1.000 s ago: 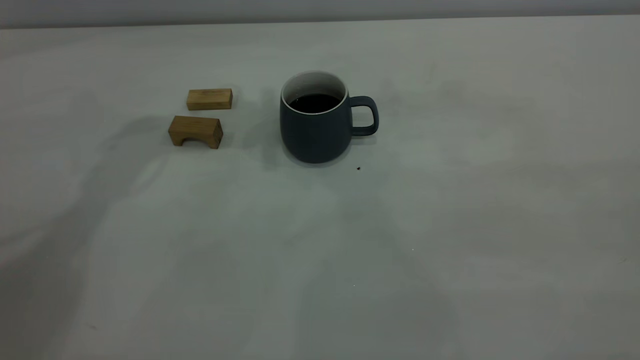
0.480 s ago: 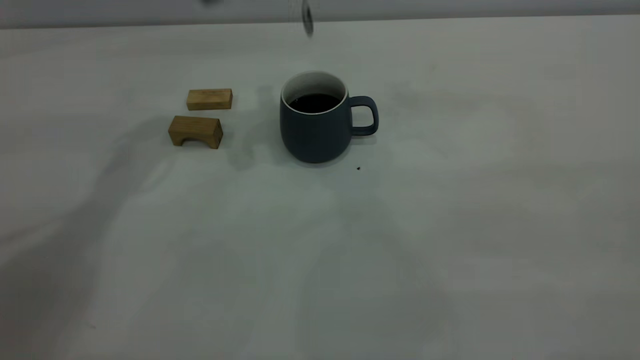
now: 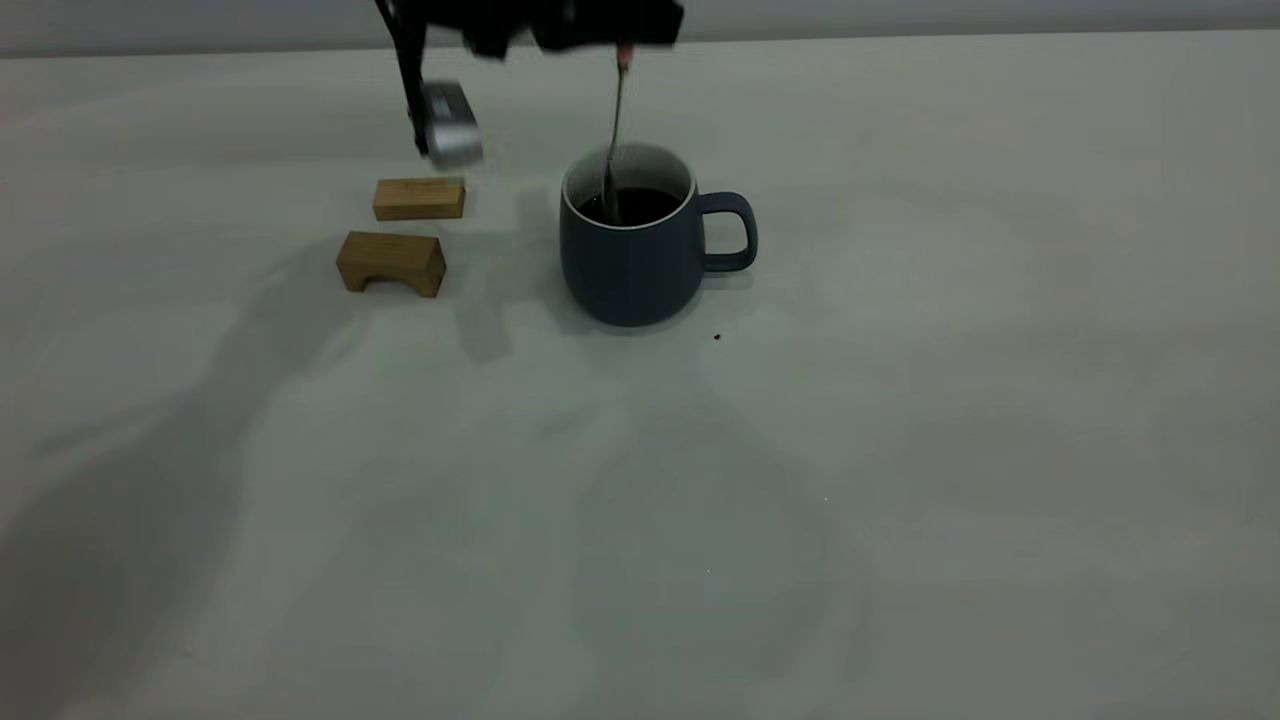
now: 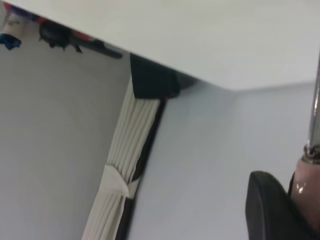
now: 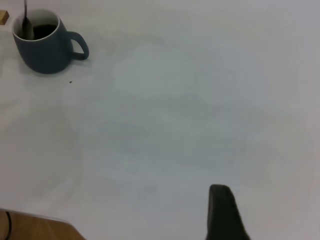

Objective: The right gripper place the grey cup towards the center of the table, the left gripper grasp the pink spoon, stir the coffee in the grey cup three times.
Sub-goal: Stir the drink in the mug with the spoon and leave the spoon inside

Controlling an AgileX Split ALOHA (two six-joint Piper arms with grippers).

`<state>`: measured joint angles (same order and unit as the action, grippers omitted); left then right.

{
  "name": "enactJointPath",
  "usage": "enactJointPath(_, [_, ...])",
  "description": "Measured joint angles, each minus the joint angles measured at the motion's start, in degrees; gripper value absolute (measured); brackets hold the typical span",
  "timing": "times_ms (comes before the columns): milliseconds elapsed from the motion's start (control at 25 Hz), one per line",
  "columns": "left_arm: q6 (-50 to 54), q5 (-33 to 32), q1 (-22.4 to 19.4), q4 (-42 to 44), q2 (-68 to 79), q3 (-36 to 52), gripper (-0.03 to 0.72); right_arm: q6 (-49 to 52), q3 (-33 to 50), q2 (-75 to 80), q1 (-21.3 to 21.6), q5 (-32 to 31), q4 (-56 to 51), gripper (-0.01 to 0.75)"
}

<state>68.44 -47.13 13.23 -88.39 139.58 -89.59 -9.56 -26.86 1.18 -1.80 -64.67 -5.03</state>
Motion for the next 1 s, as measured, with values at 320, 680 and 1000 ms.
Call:
enactJointPath(320, [-3.9,0.6,2.1,-4.1,4.1,0.0,0.112,0.0,0.0,0.0,0.0,0.0,0.0,0.491])
enactJointPath(680, [-5.1,3.8,0.7,-0.6,4.5,0.0,0.112,0.0,0.0,0.0,0.0,0.0,0.0,0.491])
enactJointPath(1000, [-6.6,7.3,1.1,-2.6,7.3,-6.2,0.112,0.0,0.0,0.0,0.0,0.0,0.0,0.491])
